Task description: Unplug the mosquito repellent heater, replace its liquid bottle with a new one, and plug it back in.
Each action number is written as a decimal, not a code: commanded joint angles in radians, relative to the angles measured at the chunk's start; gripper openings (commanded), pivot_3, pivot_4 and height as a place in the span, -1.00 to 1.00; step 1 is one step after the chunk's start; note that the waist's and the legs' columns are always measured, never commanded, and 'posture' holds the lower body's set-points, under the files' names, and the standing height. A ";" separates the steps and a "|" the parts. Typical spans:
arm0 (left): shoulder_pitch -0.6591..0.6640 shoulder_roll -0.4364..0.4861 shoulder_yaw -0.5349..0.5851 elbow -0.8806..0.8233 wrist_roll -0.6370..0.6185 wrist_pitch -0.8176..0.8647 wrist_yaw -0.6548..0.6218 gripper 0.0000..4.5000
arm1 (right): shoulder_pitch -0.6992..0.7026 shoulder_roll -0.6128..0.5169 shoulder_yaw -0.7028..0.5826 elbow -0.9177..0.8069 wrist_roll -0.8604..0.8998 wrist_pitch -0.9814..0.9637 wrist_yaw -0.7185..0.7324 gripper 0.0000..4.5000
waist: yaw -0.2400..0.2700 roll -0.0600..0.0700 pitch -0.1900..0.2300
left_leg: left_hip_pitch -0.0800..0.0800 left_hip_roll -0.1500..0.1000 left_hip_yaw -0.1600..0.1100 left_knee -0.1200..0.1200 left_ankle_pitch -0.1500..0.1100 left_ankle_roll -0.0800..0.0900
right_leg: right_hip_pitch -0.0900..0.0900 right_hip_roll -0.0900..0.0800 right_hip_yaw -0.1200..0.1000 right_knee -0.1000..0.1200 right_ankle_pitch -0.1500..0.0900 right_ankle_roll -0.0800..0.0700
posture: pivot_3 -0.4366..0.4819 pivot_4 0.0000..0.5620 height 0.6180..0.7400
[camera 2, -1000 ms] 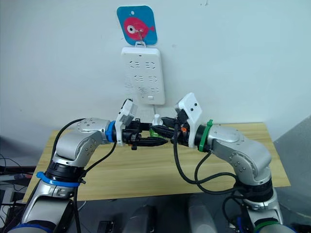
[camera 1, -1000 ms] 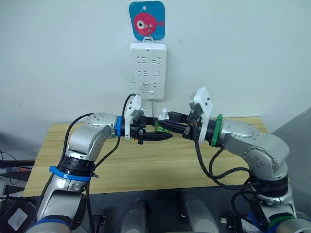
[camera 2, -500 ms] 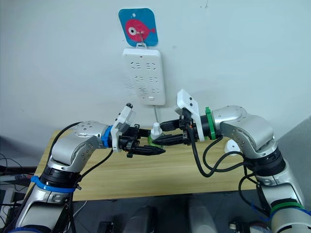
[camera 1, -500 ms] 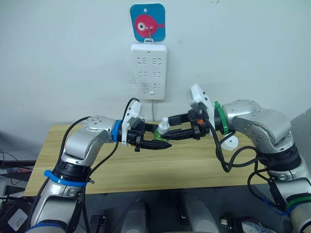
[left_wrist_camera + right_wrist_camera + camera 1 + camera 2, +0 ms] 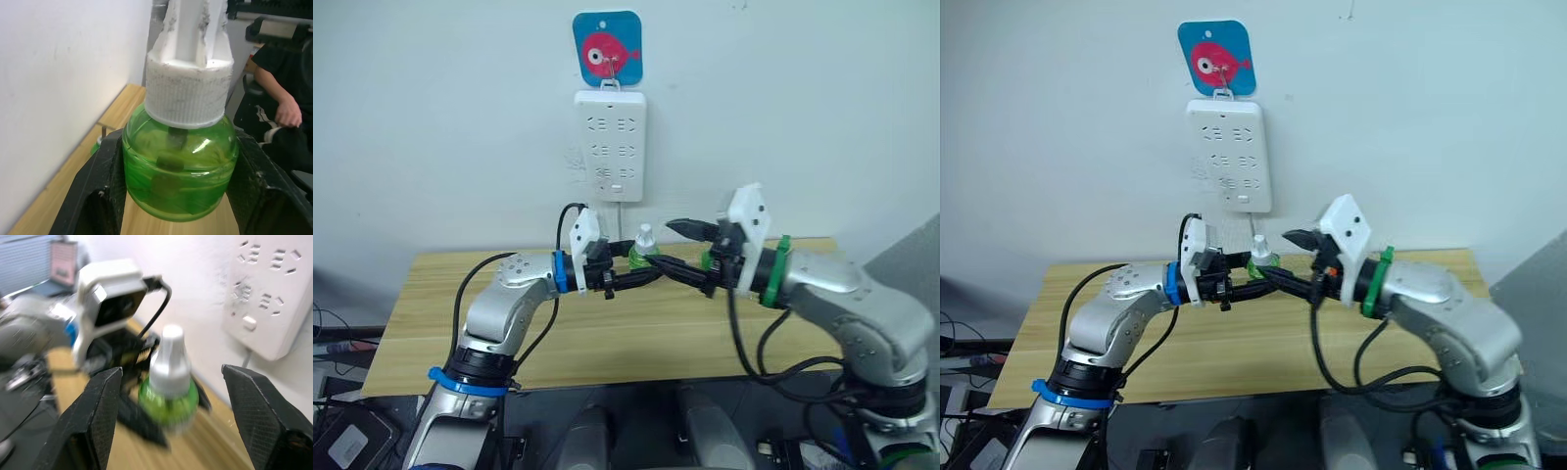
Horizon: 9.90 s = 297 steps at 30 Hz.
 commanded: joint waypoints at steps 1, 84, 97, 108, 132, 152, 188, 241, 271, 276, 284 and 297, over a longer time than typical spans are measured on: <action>-0.021 -0.009 0.004 -0.004 0.009 -0.038 0.009 0.03 | -0.006 0.046 0.063 -0.027 -0.049 -0.006 -0.087 0.51 | 0.000 0.000 -0.001 | 0.000 0.000 0.000 0.000 0.000 0.000 | 0.000 0.000 0.000 0.000 0.000 0.000 | -0.40 -0.38 1.00; 0.049 0.030 -0.044 -0.126 -0.074 -0.024 -0.099 0.03 | -0.102 -0.126 0.067 0.077 0.113 -0.027 0.081 0.76 | -0.025 0.000 -0.009 | 0.003 0.001 0.006 -0.001 0.000 0.001 | 0.003 0.007 0.001 -0.002 0.000 0.001 | -0.44 -0.42 1.00; 0.063 0.034 -0.042 -0.136 -0.077 -0.023 -0.093 0.03 | -0.011 -0.290 -0.183 0.078 0.284 0.053 0.181 0.76 | -0.024 0.000 -0.010 | 0.003 0.001 0.005 -0.001 0.000 0.001 | 0.003 0.006 0.001 -0.002 0.000 0.001 | -0.45 -0.40 1.00; 0.062 0.035 -0.043 -0.128 -0.071 -0.028 -0.102 0.03 | -0.020 -0.333 -0.209 0.037 0.408 0.061 0.163 0.76 | -0.028 0.000 -0.010 | 0.004 0.002 0.010 -0.001 0.000 0.001 | 0.004 0.009 0.002 -0.002 0.000 0.001 | -0.46 -0.40 1.00; 0.077 0.043 -0.047 -0.132 -0.061 -0.030 -0.096 0.03 | -0.119 -0.203 -0.115 0.055 0.519 0.072 0.064 -0.88 | -0.025 0.001 -0.010 | 0.003 0.001 0.010 -0.001 0.000 0.001 | 0.003 0.008 0.002 -0.003 0.000 0.001 | -0.43 -0.40 1.00; 0.377 0.262 0.031 -0.156 0.020 -0.072 -0.094 0.03 | 0.303 0.018 0.032 0.681 -0.319 -0.755 -0.081 -0.88 | -0.010 0.000 -0.007 | 0.005 0.003 0.013 -0.002 0.000 0.001 | 0.002 0.006 0.005 -0.003 0.000 0.001 | -0.24 -0.12 1.00; 0.090 0.168 -0.049 -0.107 -0.044 0.025 -0.176 0.03 | 0.214 -0.275 -0.032 -0.020 0.197 -0.171 0.209 1.00 | -0.015 0.005 0.035 | 0.007 0.003 0.012 -0.002 0.000 0.001 | 0.005 0.011 0.005 -0.004 -0.003 0.006 | -0.47 -0.24 1.00; 0.133 0.094 0.110 -0.089 -0.226 0.218 -0.021 0.88 | 0.105 -0.072 -0.310 0.127 0.421 -0.027 -0.067 -0.64 | -0.049 0.001 -0.063 | 0.003 0.003 0.007 -0.002 0.000 0.001 | 0.003 0.008 0.003 -0.003 0.000 0.002 | -0.45 -0.57 1.00; -0.049 -0.243 0.283 -0.127 -0.852 0.622 0.596 0.88 | 0.157 0.081 -0.260 0.159 1.165 -0.306 -0.688 -0.64 | -0.048 0.002 -0.064 | 0.004 0.001 0.007 -0.002 0.000 0.002 | 0.006 0.011 0.005 -0.003 0.000 0.002 | -0.39 -0.50 1.00; -0.060 -0.262 0.279 -0.118 -0.883 0.616 0.624 0.88 | 0.162 0.071 -0.233 0.147 1.186 -0.336 -0.691 -0.64 | -0.047 0.002 -0.064 | 0.004 0.001 0.007 -0.002 0.000 0.002 | 0.006 0.011 0.005 -0.003 0.000 0.002 | -0.38 -0.50 1.00; -0.062 -0.266 0.276 -0.107 -0.926 0.619 0.640 0.70 | 0.185 0.055 -0.211 0.142 1.197 -0.363 -0.671 -0.64 | -0.046 0.002 -0.064 | 0.004 0.001 0.008 -0.002 0.000 0.002 | 0.006 0.011 0.005 -0.004 0.000 0.002 | -0.38 -0.51 1.00; -0.042 -0.281 0.255 -0.116 -0.944 0.622 0.646 0.03 | 0.201 0.047 -0.169 0.115 1.211 -0.404 -0.673 -0.64 | -0.046 0.002 -0.064 | 0.005 0.001 0.009 -0.003 0.000 0.002 | 0.006 0.013 0.006 -0.004 -0.001 0.002 | -0.39 -0.52 1.00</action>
